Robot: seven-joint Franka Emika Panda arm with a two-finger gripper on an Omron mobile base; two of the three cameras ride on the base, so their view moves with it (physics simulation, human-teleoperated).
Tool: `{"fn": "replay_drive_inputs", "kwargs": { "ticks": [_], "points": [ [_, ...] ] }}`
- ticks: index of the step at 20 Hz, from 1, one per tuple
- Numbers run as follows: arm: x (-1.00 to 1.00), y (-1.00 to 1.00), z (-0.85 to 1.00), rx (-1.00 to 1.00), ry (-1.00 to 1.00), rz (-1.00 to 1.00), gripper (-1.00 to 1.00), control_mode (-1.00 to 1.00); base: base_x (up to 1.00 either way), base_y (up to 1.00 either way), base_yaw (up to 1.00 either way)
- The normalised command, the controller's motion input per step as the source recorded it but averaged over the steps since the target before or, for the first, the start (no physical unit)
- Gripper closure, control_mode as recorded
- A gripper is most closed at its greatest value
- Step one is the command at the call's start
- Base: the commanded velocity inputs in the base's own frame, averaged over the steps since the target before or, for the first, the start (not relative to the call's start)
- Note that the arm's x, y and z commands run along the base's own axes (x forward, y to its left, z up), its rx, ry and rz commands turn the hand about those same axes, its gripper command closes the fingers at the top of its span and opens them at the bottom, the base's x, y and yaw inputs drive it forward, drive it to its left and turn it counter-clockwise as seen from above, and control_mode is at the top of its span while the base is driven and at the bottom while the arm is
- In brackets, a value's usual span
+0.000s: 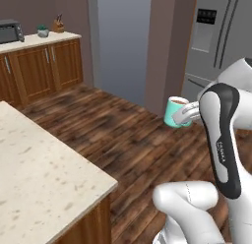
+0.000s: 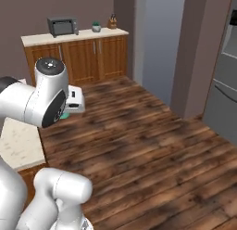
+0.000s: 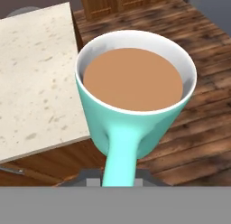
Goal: Pick the cup of tea, navigate to the dining table, and place it on the saucer.
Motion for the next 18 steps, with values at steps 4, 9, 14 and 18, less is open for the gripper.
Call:
{"fn": "replay_drive_inputs", "kwargs": {
  "ticks": [4, 9, 14, 18],
  "points": [
    [0.00, 0.00, 0.00, 0.00, 0.00, 0.00, 1.00, 1.00, 0.63, 0.09, -0.01],
    [0.00, 0.00, 0.00, 0.00, 0.00, 0.00, 1.00, 1.00, 1.00, -0.51, 0.00],
    [0.00, 0.00, 0.00, 0.00, 0.00, 0.00, 1.00, 1.00, 1.00, -1.00, 0.00],
    [0.00, 0.00, 0.00, 0.00, 0.00, 0.00, 1.00, 1.00, 0.81, -1.00, 0.25]
  ]
}}
